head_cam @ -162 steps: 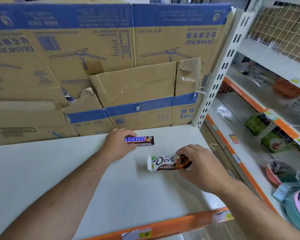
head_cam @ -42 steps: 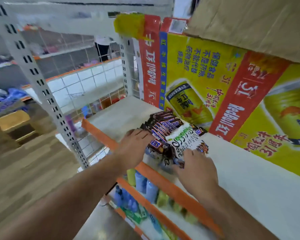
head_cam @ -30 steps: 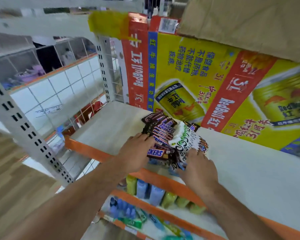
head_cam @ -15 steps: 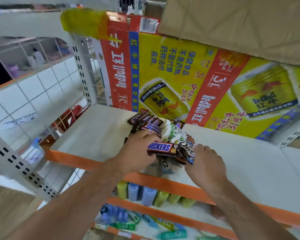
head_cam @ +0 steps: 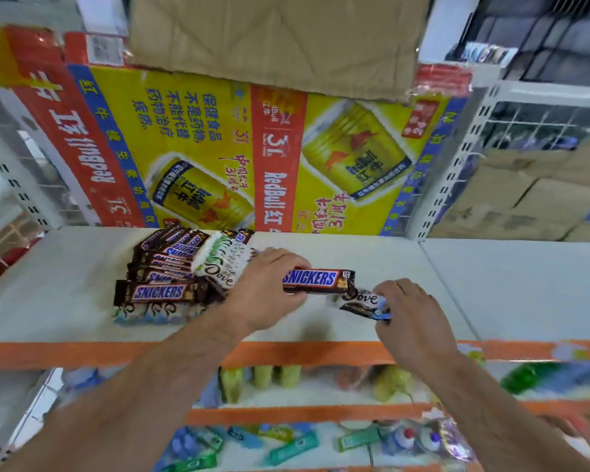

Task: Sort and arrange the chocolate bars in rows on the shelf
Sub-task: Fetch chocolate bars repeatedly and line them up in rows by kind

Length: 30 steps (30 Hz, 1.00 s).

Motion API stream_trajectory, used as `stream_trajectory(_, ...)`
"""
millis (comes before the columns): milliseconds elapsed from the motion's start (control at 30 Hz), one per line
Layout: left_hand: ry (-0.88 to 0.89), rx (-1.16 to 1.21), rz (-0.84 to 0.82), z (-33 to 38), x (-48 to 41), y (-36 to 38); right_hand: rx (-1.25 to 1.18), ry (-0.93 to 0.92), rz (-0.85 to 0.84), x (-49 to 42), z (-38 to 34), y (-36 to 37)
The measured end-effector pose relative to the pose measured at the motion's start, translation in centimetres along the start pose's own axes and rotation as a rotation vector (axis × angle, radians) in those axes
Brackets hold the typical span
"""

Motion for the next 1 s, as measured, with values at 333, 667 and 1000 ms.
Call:
stream_trajectory(333,0.023,0.075,-0.076,16.0,-10.3,14.3,-0.019,-0.009,-0.009,1.1,22.8,-5.2)
stream_trajectory(667,0.12,0.215,-0.125,27.7,-21.4,26.4,-0.023,0.15,0.089,0.2,40.9,-9.7)
stream_trajectory(1000,0.268,0.282,-0.169,31.2,-34.0,39.3,0.063,0.289,0.08,-6.0,54.1,-9.2)
Point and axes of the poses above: each hand's wrist, its own x-axis away from the middle knuckle, its own y-axis out of the palm, z = x × y, the point moved 4 cm from there along -x, towards the middle knuckle, and after that the axes turned 14 degrees about y, right-handed, at the moved point
